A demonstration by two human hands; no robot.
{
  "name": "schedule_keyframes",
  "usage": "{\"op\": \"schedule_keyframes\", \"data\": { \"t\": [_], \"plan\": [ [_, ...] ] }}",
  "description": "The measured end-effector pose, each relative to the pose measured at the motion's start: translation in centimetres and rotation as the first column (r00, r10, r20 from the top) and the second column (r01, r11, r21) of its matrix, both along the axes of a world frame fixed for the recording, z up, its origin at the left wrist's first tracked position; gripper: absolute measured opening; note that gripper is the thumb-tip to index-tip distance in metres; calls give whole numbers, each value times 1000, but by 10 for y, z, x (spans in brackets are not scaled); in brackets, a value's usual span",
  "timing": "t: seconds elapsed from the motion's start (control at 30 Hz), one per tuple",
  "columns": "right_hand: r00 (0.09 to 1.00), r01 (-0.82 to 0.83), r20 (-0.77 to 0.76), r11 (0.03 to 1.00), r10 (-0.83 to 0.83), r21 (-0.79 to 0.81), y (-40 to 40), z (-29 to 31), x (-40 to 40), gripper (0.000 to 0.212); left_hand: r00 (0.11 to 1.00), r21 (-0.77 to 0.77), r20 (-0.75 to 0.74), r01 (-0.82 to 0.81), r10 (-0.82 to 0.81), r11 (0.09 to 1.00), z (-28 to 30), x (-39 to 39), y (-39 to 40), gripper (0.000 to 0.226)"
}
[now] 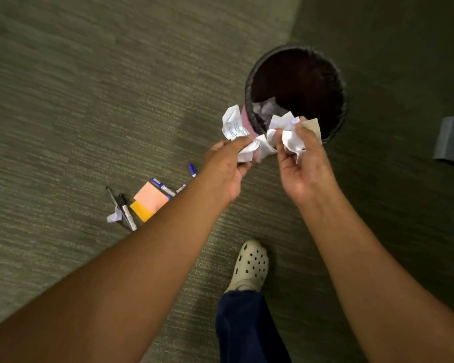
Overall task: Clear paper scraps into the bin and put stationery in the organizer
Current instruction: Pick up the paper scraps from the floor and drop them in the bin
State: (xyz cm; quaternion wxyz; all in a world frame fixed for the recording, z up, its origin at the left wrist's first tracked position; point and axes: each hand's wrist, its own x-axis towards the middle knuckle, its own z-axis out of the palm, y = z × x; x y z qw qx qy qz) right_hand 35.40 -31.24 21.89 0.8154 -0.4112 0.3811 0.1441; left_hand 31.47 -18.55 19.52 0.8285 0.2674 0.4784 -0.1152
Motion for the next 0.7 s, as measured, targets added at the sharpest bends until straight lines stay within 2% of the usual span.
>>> {"op": "schedule_keyframes", "data": {
  "t": [0.07, 0.13, 0.2, 0.33, 0.4, 0.5, 0.53, 0.6, 0.67, 0.7],
  "plan": [
    [1000, -8, -8, 997, 7, -82, -15, 6, 28, 22, 998, -11, -18, 55, -55, 998, 18, 30, -22, 32],
    [996, -82, -49, 991, 78, -102, -28, 9, 51, 32, 995, -56, -3, 99, -99, 994, 32, 57, -38, 22],
    [986, -157, -79, 984, 150, -86, -37, 9, 67, 33, 984, -138, 48, 175, -170, 975, 38, 80, -45, 40],
    [975, -216, -93, 957, 202, -191, -54, -3, 83, 34, 953, -135, 103, 296, -284, 945, 28, 103, -33, 70],
    [984, -179, -59, 952, 170, -249, -58, -14, 81, 31, 943, -76, 118, 322, -312, 944, 16, 98, -16, 78],
    [996, -48, 44, 920, 71, -390, -55, -29, 57, 11, 923, 121, 96, 361, -373, 925, -12, 66, 21, 55],
    [992, -38, 88, 892, 87, -451, -50, -35, 42, 11, 929, 186, 56, 350, -365, 918, -26, 48, 37, 41],
    [955, -147, 121, 782, 273, -606, -37, -55, 6, 17, 943, 306, -68, 330, -325, 893, -58, 2, 70, 20],
    [844, -338, 55, 610, 533, -717, -22, -87, -34, 23, 932, 430, -218, 359, -291, 828, -96, -52, 102, 16],
    [760, -437, -9, 500, 650, -748, -14, -106, -53, 23, 904, 491, -307, 419, -299, 764, -117, -80, 117, 19]
  ]
}}
